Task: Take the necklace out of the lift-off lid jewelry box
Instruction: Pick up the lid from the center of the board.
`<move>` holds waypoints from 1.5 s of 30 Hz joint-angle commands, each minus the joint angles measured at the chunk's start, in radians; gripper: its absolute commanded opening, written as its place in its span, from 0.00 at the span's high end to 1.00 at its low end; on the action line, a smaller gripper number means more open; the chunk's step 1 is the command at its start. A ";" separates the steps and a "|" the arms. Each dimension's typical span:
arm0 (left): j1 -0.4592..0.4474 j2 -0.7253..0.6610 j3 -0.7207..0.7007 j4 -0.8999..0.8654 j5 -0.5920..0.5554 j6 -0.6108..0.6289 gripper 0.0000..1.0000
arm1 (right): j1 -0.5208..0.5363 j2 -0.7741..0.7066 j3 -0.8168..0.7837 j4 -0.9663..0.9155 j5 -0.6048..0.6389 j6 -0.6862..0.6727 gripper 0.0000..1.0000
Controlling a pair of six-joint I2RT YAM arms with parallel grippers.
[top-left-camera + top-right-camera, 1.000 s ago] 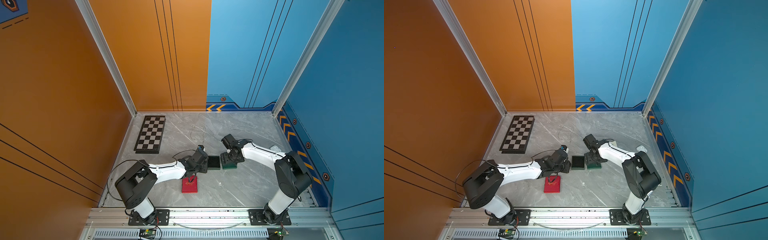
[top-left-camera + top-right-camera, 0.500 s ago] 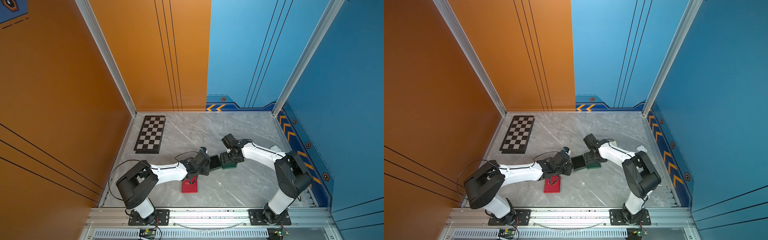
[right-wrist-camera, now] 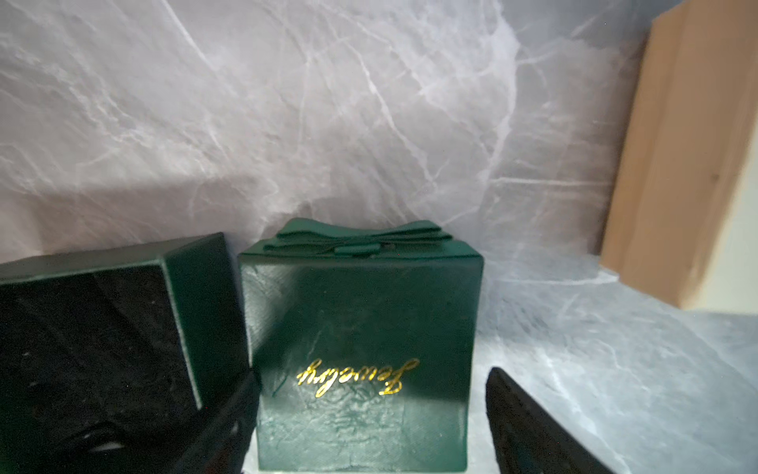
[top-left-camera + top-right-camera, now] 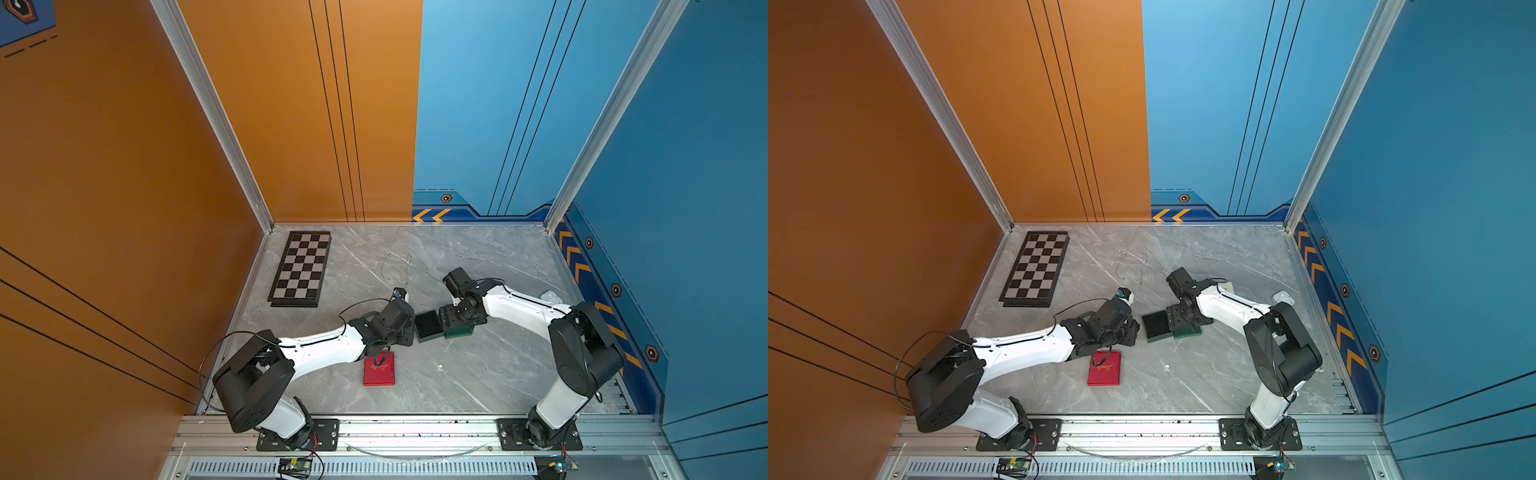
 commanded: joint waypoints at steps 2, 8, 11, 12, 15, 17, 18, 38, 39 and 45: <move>0.011 -0.007 -0.024 -0.025 -0.017 0.020 0.71 | 0.006 -0.018 -0.002 0.006 -0.012 0.001 0.10; 0.012 0.008 -0.018 -0.015 -0.006 0.021 0.71 | 0.005 -0.004 0.000 0.005 -0.008 -0.007 0.09; 0.012 0.010 -0.017 -0.017 -0.006 0.023 0.71 | 0.002 0.006 0.000 0.005 -0.004 -0.010 0.09; 0.011 0.009 -0.016 -0.017 -0.005 0.024 0.71 | 0.001 0.009 0.000 0.006 -0.005 -0.011 0.08; 0.012 0.006 -0.017 -0.019 -0.005 0.024 0.71 | -0.005 0.021 0.004 0.005 -0.002 -0.020 0.08; 0.013 0.004 -0.018 -0.020 -0.006 0.024 0.71 | -0.007 0.029 0.008 0.005 -0.002 -0.024 0.08; 0.014 0.004 -0.018 -0.021 -0.005 0.024 0.71 | -0.009 0.034 0.011 0.005 -0.003 -0.028 0.08; 0.016 0.006 -0.021 -0.016 -0.010 0.028 0.71 | -0.022 -0.016 0.018 -0.019 0.011 -0.021 0.14; 0.016 0.006 -0.022 -0.014 -0.010 0.029 0.71 | -0.023 -0.025 0.021 -0.027 0.014 -0.020 0.14; 0.018 0.000 -0.034 -0.004 -0.006 0.033 0.71 | -0.013 -0.066 0.047 -0.074 0.016 -0.009 0.14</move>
